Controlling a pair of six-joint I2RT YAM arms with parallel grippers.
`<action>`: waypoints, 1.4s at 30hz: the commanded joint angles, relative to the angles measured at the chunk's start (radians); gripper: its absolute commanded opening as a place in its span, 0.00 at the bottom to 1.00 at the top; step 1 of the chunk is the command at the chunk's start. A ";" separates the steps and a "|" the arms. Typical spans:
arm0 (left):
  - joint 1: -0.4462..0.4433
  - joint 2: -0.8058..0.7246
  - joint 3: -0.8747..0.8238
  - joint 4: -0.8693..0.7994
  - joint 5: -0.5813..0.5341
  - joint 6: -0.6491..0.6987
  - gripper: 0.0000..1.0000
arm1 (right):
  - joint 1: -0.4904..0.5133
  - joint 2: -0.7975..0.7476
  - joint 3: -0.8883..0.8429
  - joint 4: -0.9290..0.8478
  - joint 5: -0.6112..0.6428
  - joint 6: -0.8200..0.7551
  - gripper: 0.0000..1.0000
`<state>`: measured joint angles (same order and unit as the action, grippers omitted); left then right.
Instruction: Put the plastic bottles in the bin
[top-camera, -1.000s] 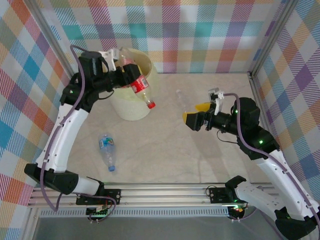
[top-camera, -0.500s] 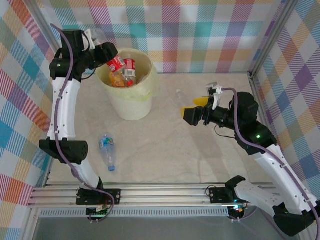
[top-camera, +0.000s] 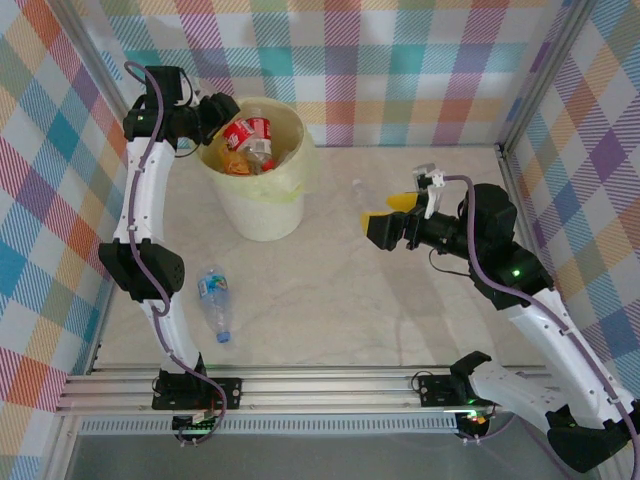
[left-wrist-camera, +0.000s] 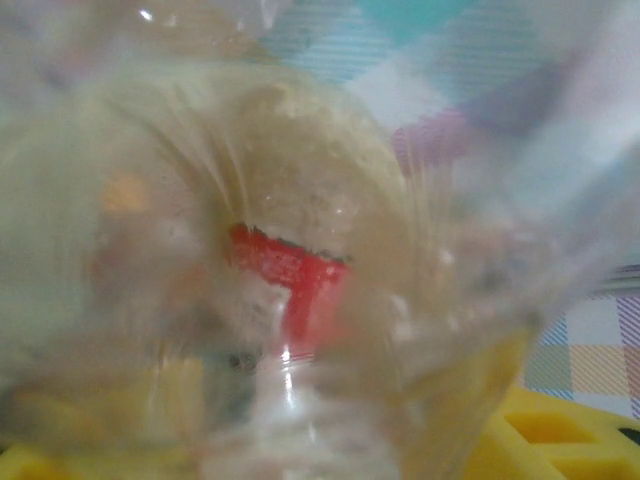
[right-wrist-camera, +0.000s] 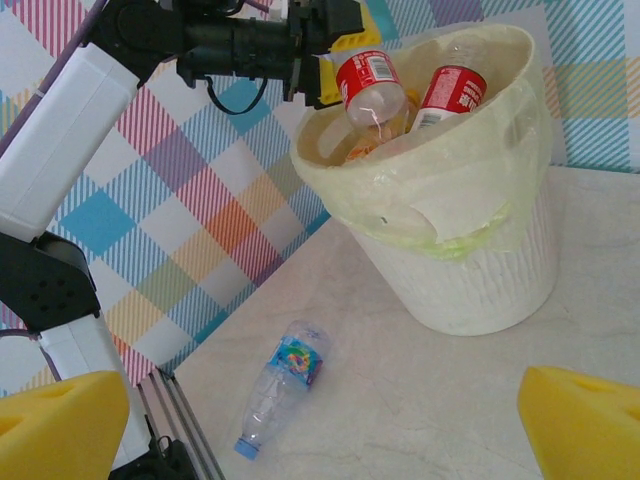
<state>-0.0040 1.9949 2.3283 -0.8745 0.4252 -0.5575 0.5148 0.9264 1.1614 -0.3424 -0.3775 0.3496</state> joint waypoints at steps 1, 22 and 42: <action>-0.004 -0.005 0.015 -0.024 0.041 -0.024 0.62 | 0.005 0.013 -0.004 0.028 0.005 -0.013 1.00; 0.024 -0.192 0.019 -0.156 -0.128 0.138 0.81 | 0.005 0.042 -0.055 -0.036 0.162 -0.058 1.00; -0.070 -0.841 -0.794 0.023 0.297 0.335 1.00 | -0.039 0.473 0.034 -0.114 0.381 -0.045 0.92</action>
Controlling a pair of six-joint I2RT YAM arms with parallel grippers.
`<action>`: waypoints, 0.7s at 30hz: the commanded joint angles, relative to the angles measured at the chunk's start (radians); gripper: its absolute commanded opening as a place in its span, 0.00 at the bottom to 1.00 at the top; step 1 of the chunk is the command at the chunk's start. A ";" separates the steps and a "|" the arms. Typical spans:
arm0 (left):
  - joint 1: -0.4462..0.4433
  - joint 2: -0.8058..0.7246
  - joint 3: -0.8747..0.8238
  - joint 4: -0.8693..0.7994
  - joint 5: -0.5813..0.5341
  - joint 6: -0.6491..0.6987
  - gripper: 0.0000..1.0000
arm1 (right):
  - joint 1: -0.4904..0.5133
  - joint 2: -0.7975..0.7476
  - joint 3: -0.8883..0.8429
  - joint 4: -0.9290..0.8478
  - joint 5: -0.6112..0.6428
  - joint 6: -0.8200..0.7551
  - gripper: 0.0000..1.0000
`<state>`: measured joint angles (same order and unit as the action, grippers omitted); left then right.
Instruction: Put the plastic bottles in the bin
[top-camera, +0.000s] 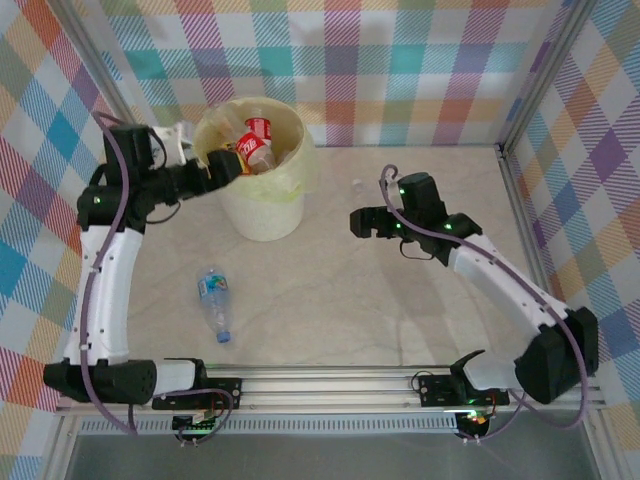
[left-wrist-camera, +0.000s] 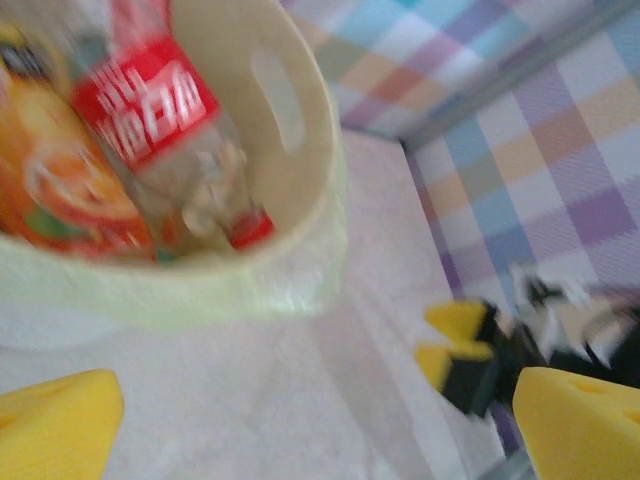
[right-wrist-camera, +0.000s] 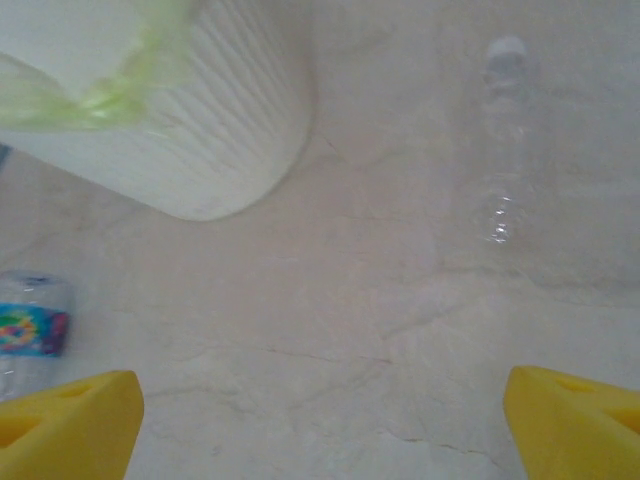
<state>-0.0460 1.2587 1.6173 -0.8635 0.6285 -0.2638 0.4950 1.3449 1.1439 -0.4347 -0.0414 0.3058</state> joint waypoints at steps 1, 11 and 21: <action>-0.039 -0.145 -0.138 0.024 0.103 0.031 1.00 | -0.030 0.084 0.063 -0.020 0.053 -0.006 0.91; -0.174 -0.388 -0.625 0.264 0.091 -0.195 1.00 | -0.076 0.420 0.254 -0.025 0.079 -0.072 0.91; -0.418 -0.377 -0.800 0.434 -0.082 -0.302 1.00 | -0.087 0.685 0.485 -0.102 0.156 -0.100 0.88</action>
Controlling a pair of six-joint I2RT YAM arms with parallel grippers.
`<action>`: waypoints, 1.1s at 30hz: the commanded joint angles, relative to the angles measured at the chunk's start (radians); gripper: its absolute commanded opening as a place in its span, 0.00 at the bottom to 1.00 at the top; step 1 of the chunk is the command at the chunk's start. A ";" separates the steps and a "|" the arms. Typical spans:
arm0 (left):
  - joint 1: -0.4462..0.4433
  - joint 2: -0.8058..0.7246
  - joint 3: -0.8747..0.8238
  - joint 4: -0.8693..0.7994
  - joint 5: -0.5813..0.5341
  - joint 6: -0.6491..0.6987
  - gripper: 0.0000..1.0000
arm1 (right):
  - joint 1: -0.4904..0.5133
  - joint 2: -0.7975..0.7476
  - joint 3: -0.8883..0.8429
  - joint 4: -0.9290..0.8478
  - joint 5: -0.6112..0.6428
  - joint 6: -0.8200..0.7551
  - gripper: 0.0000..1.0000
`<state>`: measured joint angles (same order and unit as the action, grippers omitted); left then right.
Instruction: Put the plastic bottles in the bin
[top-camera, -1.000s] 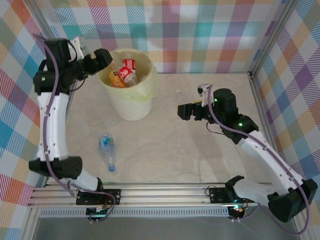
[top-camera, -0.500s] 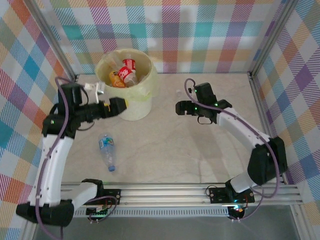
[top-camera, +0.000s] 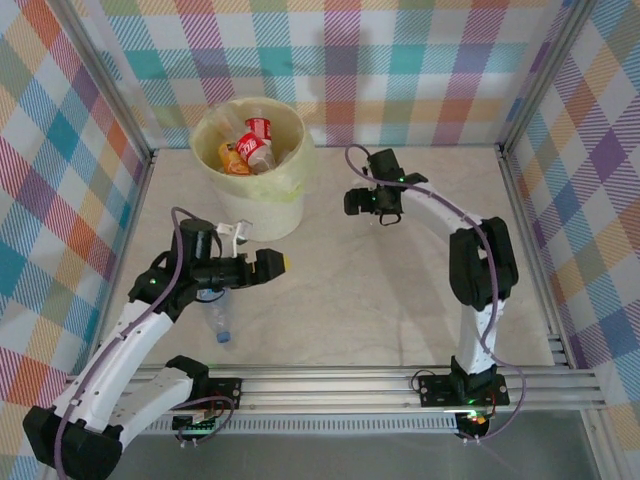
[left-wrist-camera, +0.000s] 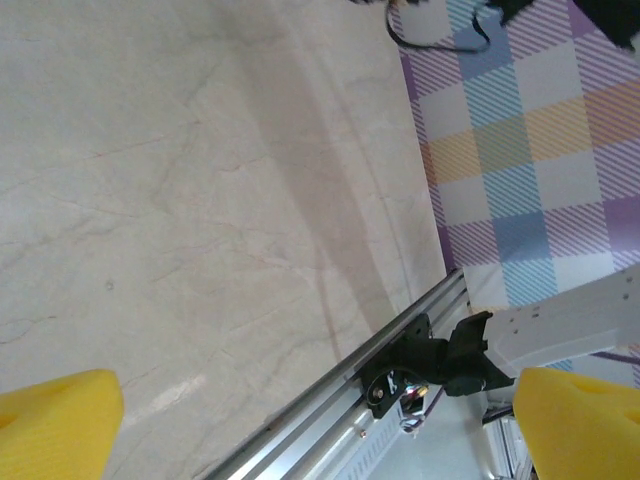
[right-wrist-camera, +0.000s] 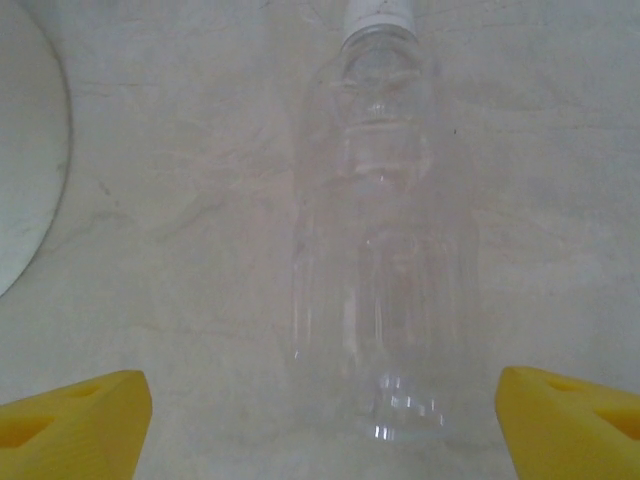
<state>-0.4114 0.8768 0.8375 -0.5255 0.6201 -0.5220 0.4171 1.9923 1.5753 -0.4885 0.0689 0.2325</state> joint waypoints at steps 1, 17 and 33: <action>-0.076 0.005 -0.028 0.104 -0.098 -0.048 1.00 | -0.009 0.059 0.073 -0.059 0.066 -0.026 0.88; -0.211 0.074 -0.075 0.228 -0.189 -0.111 1.00 | -0.011 0.205 0.188 -0.140 0.116 -0.038 0.70; -0.234 0.177 -0.124 0.448 -0.209 -0.261 1.00 | -0.009 -0.197 -0.229 0.040 -0.079 0.009 0.53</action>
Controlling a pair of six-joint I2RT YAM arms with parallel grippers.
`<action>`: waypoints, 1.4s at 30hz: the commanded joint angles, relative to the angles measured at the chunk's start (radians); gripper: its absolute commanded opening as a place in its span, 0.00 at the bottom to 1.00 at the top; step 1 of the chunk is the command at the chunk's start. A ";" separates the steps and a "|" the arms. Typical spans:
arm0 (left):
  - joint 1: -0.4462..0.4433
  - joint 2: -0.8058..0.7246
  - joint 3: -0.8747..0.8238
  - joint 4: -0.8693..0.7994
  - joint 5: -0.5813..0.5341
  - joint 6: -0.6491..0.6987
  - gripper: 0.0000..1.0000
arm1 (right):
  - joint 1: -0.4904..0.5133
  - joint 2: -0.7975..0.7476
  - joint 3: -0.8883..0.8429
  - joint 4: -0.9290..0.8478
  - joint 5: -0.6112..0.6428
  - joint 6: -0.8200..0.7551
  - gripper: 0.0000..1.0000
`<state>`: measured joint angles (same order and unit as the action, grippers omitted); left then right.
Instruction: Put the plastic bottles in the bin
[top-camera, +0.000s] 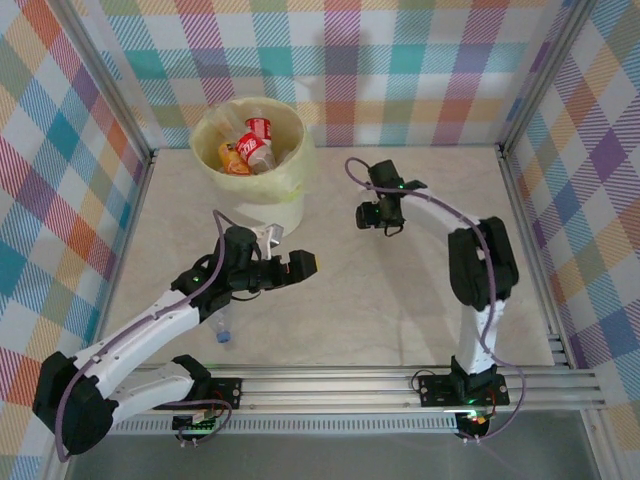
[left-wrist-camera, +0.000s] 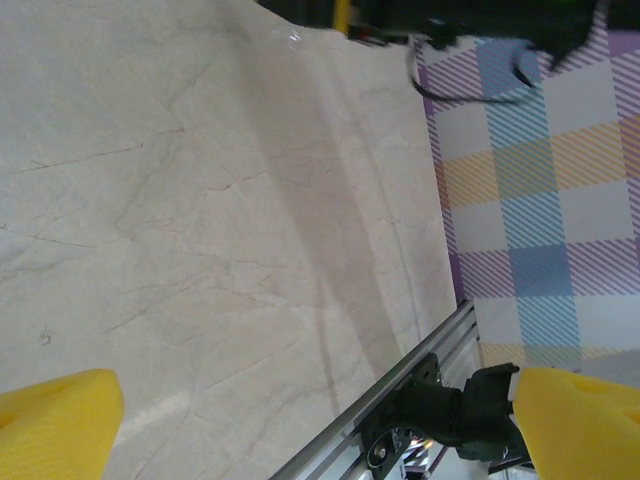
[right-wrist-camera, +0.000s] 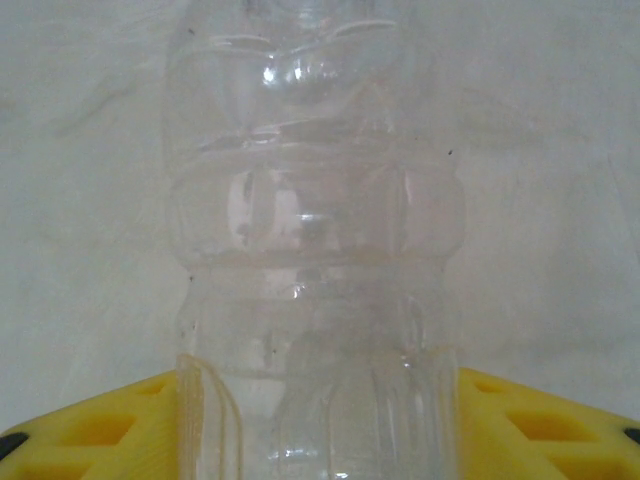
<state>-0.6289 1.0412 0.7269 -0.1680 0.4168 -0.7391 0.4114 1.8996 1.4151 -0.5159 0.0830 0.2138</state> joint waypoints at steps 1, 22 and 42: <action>-0.017 0.019 -0.016 0.115 -0.004 -0.058 1.00 | -0.004 -0.145 -0.113 0.086 -0.126 0.032 0.53; -0.036 0.330 0.049 0.611 0.101 -0.285 0.90 | 0.092 -0.781 -0.623 0.265 -0.722 0.245 0.53; -0.059 0.332 0.061 0.678 0.124 -0.334 0.62 | 0.150 -0.790 -0.683 0.356 -0.734 0.299 0.53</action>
<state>-0.6720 1.3888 0.7628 0.4252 0.4889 -1.0599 0.5430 1.1156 0.7441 -0.2207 -0.5949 0.5156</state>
